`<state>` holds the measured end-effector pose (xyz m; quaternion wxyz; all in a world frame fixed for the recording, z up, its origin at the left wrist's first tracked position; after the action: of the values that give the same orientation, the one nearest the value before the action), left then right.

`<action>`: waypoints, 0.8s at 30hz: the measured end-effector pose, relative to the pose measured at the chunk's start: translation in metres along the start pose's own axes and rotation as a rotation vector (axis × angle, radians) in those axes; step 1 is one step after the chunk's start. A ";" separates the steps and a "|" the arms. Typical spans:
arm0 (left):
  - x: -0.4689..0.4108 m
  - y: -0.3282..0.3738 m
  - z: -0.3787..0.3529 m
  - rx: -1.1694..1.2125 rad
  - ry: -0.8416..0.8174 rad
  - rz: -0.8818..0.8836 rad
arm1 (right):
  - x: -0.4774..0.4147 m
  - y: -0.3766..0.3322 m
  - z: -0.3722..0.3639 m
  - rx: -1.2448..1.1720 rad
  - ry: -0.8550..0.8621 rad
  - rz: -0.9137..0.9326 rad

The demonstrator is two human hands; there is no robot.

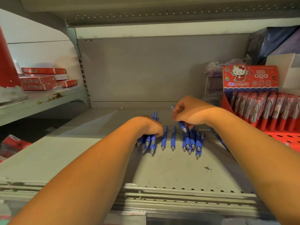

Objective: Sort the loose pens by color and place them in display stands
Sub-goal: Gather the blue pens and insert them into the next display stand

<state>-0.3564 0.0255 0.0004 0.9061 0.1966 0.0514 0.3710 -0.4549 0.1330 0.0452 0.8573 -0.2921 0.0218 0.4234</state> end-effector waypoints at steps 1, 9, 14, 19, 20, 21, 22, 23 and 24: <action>0.001 -0.002 0.002 0.041 -0.015 -0.001 | 0.000 -0.001 0.002 -0.014 0.028 -0.004; 0.017 -0.004 0.023 0.497 0.116 -0.092 | 0.026 -0.013 0.025 -0.506 0.339 -0.119; 0.043 0.031 0.033 0.787 0.159 -0.343 | 0.074 -0.012 0.044 -0.959 0.538 -0.131; 0.081 0.073 0.041 1.107 0.084 -0.531 | 0.128 -0.005 0.069 -1.264 0.646 -0.118; 0.091 0.084 0.038 1.175 0.037 -0.577 | 0.139 -0.003 0.073 -1.308 0.657 -0.111; 0.102 0.095 0.034 1.230 -0.001 -0.624 | 0.150 0.000 0.078 -1.339 0.671 -0.104; 0.114 0.107 0.030 1.284 -0.052 -0.674 | 0.162 0.003 0.083 -1.363 0.686 -0.099; 0.127 0.120 0.024 1.340 -0.115 -0.721 | 0.174 0.008 0.089 -1.383 0.703 -0.097; 0.140 0.133 0.015 1.403 -0.204 -0.748 | 0.186 0.013 0.096 -1.397 0.719 -0.097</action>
<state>-0.3394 0.2038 0.0740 0.6357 0.7233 0.2521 -0.0962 -0.3653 0.3216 0.0651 0.4331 -0.8830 0.0140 0.1805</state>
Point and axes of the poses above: each hand's wrist, its own x-axis away from the middle knuckle, its own z-axis out of the back of the hand, y = z × x, the point moved 6 cm from there along -x, towards the middle knuckle, and after that the axes turned 13 degrees about y, right-handed, at the moved point
